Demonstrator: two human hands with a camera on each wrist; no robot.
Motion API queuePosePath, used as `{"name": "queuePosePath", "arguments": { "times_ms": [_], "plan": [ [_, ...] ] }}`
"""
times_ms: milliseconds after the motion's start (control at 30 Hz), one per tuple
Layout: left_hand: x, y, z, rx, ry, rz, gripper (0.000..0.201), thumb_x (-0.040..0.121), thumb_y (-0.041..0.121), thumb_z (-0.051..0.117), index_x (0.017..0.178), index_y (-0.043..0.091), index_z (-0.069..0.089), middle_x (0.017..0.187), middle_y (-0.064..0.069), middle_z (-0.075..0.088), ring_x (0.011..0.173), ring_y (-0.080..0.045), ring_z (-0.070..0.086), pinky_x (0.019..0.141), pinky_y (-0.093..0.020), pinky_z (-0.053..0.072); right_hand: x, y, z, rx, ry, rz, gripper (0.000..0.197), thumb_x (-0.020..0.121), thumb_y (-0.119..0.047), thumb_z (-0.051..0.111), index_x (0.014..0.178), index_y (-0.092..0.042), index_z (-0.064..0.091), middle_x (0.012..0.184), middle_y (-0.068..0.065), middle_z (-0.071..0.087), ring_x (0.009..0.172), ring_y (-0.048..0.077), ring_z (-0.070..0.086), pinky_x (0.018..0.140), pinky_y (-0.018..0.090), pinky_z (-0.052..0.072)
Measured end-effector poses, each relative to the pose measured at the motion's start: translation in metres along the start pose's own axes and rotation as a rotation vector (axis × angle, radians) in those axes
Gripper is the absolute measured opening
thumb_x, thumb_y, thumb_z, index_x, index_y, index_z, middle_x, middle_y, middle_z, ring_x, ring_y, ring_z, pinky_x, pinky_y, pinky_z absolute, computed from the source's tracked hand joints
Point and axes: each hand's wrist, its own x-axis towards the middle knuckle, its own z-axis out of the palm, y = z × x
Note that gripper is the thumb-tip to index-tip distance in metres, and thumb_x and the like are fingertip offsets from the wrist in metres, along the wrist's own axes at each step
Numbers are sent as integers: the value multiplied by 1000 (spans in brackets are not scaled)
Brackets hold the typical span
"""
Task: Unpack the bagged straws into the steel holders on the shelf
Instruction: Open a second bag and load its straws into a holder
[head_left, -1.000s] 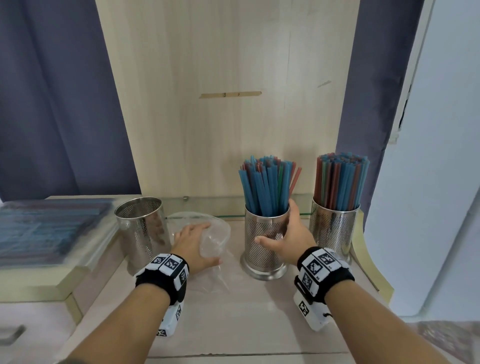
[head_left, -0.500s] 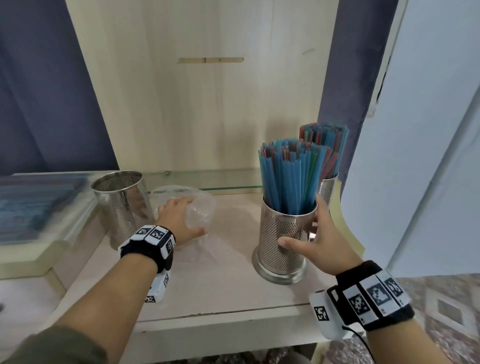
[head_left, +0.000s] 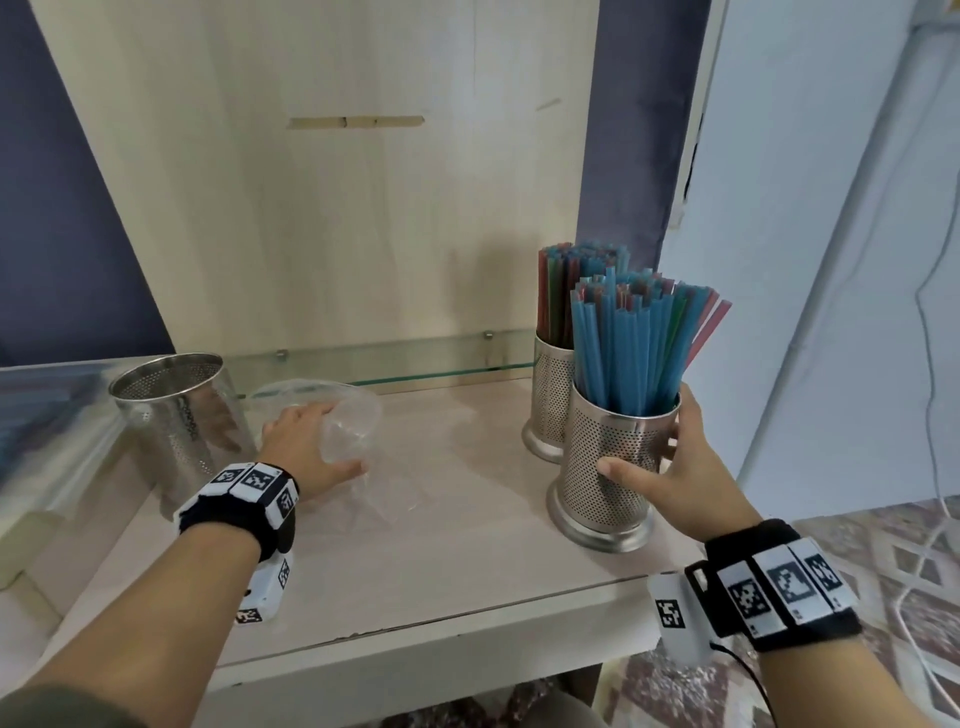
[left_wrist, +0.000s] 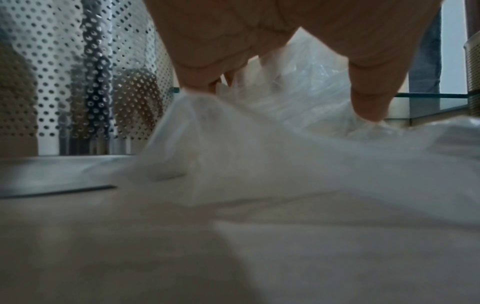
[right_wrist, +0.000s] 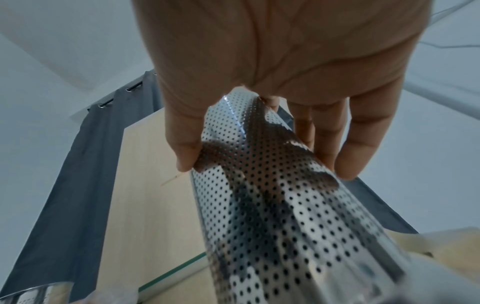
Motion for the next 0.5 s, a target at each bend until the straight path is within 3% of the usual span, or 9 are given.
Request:
{"name": "queuePosePath", "arguments": {
  "times_ms": [133,200,233,267,300,333,367,433,500],
  "plan": [
    [-1,1,-1,8,-6,1,94,72,52,79,146,16,35,149,-10,39,140,-25,29,111,-36,20,-5,1,-2,-19,23,97,99,75,-37,82,148,-38,15,137,-7,51,121,16,53,104,43,46],
    [-1,0,-1,2,-9,2,94,71,52,80,146,16,35,149,-10,39,140,-25,29,111,-36,20,-11,-2,-2,-130,-34,209,94,80,-46,75,152,-30,17,141,0,51,125,18,52,105,40,44],
    [0,0,-1,-4,-7,3,94,71,53,80,146,16,35,149,-10,39,140,-25,29,111,-36,20,-15,-5,-3,-248,-81,279,85,83,-54,69,150,-22,27,137,4,56,122,19,55,101,36,45],
    [0,-1,-1,-8,-6,7,94,71,53,79,146,17,35,149,-9,39,140,-25,29,111,-36,20,-21,-13,-4,-396,-139,342,71,86,-60,62,137,-14,47,124,7,64,112,20,60,91,33,47],
    [0,-1,-1,-9,-6,15,93,72,54,79,146,17,35,149,-9,39,140,-25,29,111,-36,20,-28,-20,-5,-534,-191,373,56,89,-64,54,108,-13,64,98,6,69,93,19,64,77,30,46],
    [0,0,-1,-7,-5,25,92,72,55,78,145,16,36,148,-8,40,139,-25,30,111,-36,21,-34,-27,-3,-618,-227,353,55,90,-65,50,77,-14,63,73,3,64,73,17,61,66,29,43],
    [0,1,-1,-6,-4,40,90,73,55,77,144,16,37,147,-8,41,138,-25,31,111,-36,21,-39,-35,0,-647,-268,312,59,90,-65,48,63,-13,56,61,3,57,63,17,57,61,29,42],
    [-2,4,-2,-33,-4,86,83,74,56,76,138,16,43,142,-6,45,134,-25,36,109,-36,24,-46,-53,9,-559,-376,192,51,86,-67,51,73,-19,62,69,-5,61,66,8,58,66,26,45],
    [-4,6,-3,-91,-2,146,77,71,56,77,131,18,47,135,-2,49,128,-24,42,107,-36,30,-45,-67,25,-468,-513,76,45,83,-68,57,108,-32,64,100,-15,66,89,-2,61,81,20,49]
  ]
}}
